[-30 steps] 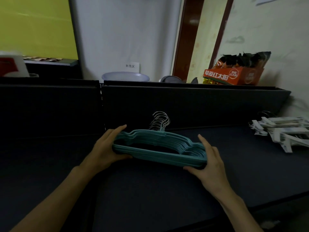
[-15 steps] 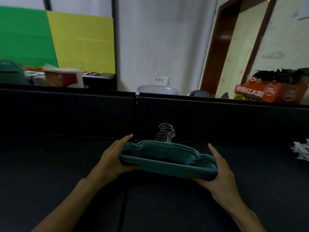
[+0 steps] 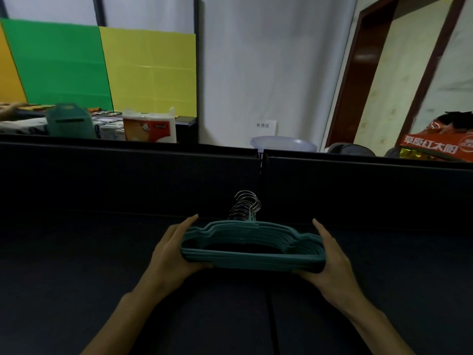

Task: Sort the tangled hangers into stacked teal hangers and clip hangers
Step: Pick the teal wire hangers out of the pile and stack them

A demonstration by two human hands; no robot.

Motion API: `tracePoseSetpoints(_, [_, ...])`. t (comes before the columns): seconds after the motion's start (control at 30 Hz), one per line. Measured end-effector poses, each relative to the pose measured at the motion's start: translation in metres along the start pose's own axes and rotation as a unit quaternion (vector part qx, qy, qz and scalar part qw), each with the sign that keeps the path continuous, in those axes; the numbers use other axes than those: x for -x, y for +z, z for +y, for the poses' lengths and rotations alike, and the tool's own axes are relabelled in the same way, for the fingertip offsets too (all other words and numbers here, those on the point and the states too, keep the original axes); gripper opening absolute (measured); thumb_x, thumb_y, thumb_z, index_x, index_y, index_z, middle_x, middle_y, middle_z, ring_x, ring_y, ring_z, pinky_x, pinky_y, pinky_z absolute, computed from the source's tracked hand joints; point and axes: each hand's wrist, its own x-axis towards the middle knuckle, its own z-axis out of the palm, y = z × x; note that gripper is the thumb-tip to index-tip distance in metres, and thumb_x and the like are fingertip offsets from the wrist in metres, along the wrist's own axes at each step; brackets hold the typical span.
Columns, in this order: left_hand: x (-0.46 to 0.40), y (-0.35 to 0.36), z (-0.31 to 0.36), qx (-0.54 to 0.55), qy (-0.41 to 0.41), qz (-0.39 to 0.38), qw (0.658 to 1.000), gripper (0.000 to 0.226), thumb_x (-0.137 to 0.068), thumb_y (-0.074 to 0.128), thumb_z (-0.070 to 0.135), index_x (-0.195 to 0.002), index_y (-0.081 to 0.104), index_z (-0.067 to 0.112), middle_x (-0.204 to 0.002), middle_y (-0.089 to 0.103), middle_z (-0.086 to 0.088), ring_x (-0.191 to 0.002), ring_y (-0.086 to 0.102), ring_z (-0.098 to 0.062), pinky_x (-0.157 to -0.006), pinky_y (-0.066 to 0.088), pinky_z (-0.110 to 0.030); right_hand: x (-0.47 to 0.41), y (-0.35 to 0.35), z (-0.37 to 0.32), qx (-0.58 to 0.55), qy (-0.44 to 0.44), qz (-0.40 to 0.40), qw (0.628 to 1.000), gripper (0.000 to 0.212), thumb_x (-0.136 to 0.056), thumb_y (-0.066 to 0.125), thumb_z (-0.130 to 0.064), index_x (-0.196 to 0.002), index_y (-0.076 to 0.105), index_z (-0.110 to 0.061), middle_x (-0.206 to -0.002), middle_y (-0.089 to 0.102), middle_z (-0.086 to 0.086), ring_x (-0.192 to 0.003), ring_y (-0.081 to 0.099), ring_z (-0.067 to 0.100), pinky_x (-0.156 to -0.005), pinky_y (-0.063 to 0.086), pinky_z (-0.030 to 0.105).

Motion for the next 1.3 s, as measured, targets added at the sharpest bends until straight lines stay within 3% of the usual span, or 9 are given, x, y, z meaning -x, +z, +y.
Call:
tracePoseSetpoints(0.13, [-0.001, -0.001, -0.002, 0.048, 0.001, -0.007, 0.999, 0.098, -0.049, 0.087, 0.044, -0.133, 0.037, 0.041, -0.12, 0.05, 0.011, -0.107, 0.051, 0.0, -0.087, 0.039, -0.01, 0.003, 0.004, -0.004, -0.028, 0.017, 0.012, 0.999, 0.118, -0.052, 0.082, -0.043, -0.143, 0.007, -0.043, -0.118, 0.053, -0.019, -0.11, 0.052, -0.004, -0.092, 0.039, 0.019])
tracePoseSetpoints(0.23, [-0.002, -0.004, -0.003, 0.085, -0.015, -0.015, 0.996, 0.095, -0.047, 0.084, 0.049, -0.131, 0.042, 0.038, -0.119, 0.055, 0.013, -0.108, 0.053, 0.001, -0.091, 0.044, -0.017, 0.005, 0.009, -0.007, -0.017, 0.027, 0.011, 0.999, 0.118, -0.059, 0.084, -0.037, -0.143, 0.002, -0.048, -0.126, 0.051, -0.011, -0.115, 0.05, 0.002, -0.098, 0.039, 0.026])
tracePoseSetpoints(0.37, [-0.001, -0.006, -0.003, 0.12, -0.035, -0.001, 0.992, 0.091, -0.051, 0.089, 0.03, -0.13, 0.044, 0.036, -0.112, 0.059, 0.017, -0.101, 0.057, 0.006, -0.083, 0.047, -0.009, 0.006, 0.014, -0.007, -0.015, 0.032, 0.007, 0.999, 0.12, -0.064, 0.086, -0.027, -0.142, -0.001, -0.053, -0.128, 0.051, -0.007, -0.118, 0.05, 0.006, -0.103, 0.041, 0.036])
tracePoseSetpoints(0.6, [0.0, -0.006, -0.004, 0.14, -0.045, -0.011, 0.989, 0.089, -0.057, 0.088, 0.021, -0.131, 0.041, 0.034, -0.108, 0.058, 0.018, -0.098, 0.056, 0.011, -0.077, 0.045, -0.004, 0.006, 0.013, -0.014, -0.058, 0.031, 0.027, 0.997, 0.112, -0.054, 0.086, -0.037, -0.143, 0.019, -0.046, -0.121, 0.056, -0.016, -0.11, 0.054, -0.004, -0.092, 0.043, 0.015])
tracePoseSetpoints(0.7, [0.002, -0.005, -0.004, 0.146, -0.051, -0.005, 0.988, 0.087, -0.058, 0.088, 0.02, -0.128, 0.039, 0.038, -0.109, 0.058, 0.017, -0.099, 0.057, 0.006, -0.078, 0.047, -0.009, 0.006, 0.016, -0.018, -0.058, 0.019, 0.044, 0.997, 0.1, -0.059, 0.081, -0.038, -0.141, 0.025, -0.044, -0.12, 0.056, -0.012, -0.11, 0.054, -0.001, -0.092, 0.044, 0.017])
tracePoseSetpoints(0.83, [0.003, -0.004, -0.004, 0.146, -0.052, -0.006, 0.988, 0.086, -0.061, 0.086, 0.023, -0.128, 0.035, 0.042, -0.115, 0.056, 0.015, -0.104, 0.057, -0.003, -0.087, 0.048, -0.022, 0.005, 0.017, -0.021, -0.049, 0.016, 0.046, 0.998, 0.094, -0.061, 0.078, -0.036, -0.14, 0.028, -0.037, -0.114, 0.057, -0.015, -0.104, 0.055, -0.006, -0.085, 0.043, 0.007])
tracePoseSetpoints(1.0, [0.002, -0.005, -0.003, 0.135, -0.063, -0.009, 0.989, 0.093, -0.058, 0.087, 0.027, -0.134, 0.034, 0.038, -0.116, 0.055, 0.014, -0.105, 0.056, -0.002, -0.088, 0.048, -0.022, 0.006, 0.013, -0.02, -0.051, 0.036, 0.059, 0.996, 0.088, -0.053, 0.082, -0.04, -0.131, 0.042, -0.038, -0.114, 0.058, -0.021, -0.104, 0.055, -0.008, -0.087, 0.045, 0.012])
tracePoseSetpoints(1.17, [0.006, -0.006, -0.001, 0.113, -0.064, 0.01, 0.991, 0.105, -0.047, 0.088, 0.041, -0.136, 0.032, 0.039, -0.126, 0.045, 0.009, -0.111, 0.05, -0.004, -0.09, 0.044, -0.022, 0.007, 0.011, -0.018, -0.076, 0.045, 0.035, 0.996, 0.1, -0.054, 0.085, -0.033, -0.14, 0.034, -0.032, -0.113, 0.058, -0.02, -0.103, 0.055, -0.01, -0.081, 0.043, 0.004])
tracePoseSetpoints(1.3, [0.006, -0.003, 0.0, 0.088, -0.059, 0.002, 0.994, 0.1, -0.049, 0.087, 0.04, -0.135, 0.035, 0.042, -0.125, 0.051, 0.006, -0.11, 0.051, -0.005, -0.091, 0.044, -0.023, 0.005, 0.012, -0.015, -0.078, 0.042, 0.017, 0.996, 0.109, -0.055, 0.088, -0.022, -0.145, 0.026, -0.029, -0.113, 0.057, -0.019, -0.103, 0.055, -0.011, -0.081, 0.043, 0.004])
